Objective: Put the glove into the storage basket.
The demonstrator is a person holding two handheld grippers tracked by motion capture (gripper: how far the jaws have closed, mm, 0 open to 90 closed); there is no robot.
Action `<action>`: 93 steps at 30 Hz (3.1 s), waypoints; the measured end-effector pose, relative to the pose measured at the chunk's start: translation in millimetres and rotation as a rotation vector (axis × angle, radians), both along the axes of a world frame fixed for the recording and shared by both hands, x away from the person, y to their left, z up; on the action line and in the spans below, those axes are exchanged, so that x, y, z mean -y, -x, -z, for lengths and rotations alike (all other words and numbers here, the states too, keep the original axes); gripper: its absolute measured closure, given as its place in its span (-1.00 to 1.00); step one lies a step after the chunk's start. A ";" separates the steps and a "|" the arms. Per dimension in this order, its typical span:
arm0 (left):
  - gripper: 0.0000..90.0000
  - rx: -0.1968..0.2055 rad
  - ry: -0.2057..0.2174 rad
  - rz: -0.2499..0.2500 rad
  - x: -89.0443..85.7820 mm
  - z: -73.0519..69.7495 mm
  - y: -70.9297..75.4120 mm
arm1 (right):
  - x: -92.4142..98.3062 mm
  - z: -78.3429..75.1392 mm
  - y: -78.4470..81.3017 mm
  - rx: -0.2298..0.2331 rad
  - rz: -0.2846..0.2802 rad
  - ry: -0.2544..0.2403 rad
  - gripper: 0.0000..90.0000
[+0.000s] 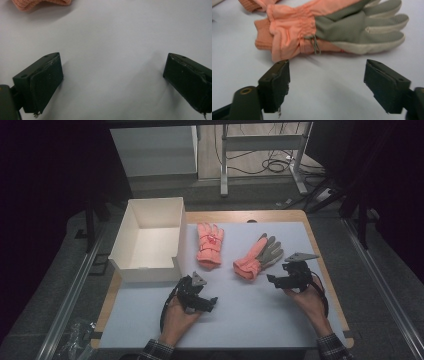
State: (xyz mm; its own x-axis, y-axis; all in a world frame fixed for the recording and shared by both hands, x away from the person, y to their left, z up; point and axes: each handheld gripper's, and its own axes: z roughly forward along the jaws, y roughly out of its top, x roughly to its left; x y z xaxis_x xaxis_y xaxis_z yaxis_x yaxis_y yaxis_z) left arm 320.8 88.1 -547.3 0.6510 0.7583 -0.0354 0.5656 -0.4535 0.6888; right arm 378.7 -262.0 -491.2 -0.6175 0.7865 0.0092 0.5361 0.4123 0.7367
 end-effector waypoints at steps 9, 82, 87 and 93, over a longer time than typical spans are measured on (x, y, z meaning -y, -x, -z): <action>-0.95 0.000 0.000 0.000 0.0 0.0 0.0 | -15.8 -7.6 -21.8 0.008 -0.011 0.007 -0.08; -0.95 0.002 0.005 -0.003 0.3 0.3 0.0 | -35.7 -27.0 -7.5 -0.147 -0.258 -0.157 0.94; -0.95 0.003 0.001 -0.001 0.1 0.1 -0.1 | -45.2 -18.3 -3.1 -0.167 -0.330 -0.122 0.94; -0.95 0.001 -0.001 0.000 -0.1 0.0 0.0 | -60.8 -6.1 -10.8 -0.158 -0.364 -0.052 0.94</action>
State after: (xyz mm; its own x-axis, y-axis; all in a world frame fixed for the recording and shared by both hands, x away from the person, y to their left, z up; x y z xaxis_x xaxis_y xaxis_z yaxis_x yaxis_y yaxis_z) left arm 320.8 88.2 -547.3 0.6510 0.7583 -0.0341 0.5650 -0.4540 0.6890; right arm 389.5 -201.2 -485.1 -0.8435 0.5125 0.1606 0.4704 0.5606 0.6815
